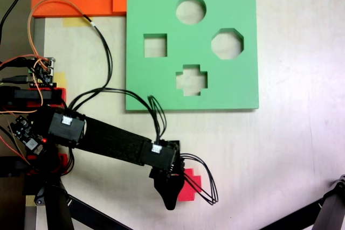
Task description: Put the cross columnar block into the corresponding hole
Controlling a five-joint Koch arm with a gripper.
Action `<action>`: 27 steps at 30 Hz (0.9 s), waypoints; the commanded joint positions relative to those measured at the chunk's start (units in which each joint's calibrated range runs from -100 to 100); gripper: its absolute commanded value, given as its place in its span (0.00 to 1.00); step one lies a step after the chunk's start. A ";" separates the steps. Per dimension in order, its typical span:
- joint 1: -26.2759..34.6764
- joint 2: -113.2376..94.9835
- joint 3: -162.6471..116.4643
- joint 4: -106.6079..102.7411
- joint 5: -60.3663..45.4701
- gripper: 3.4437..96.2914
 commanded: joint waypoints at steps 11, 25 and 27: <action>-1.22 13.49 6.09 10.32 -1.71 0.99; -1.66 22.14 5.69 11.48 -2.15 0.54; -1.76 20.89 5.69 11.38 -2.34 0.46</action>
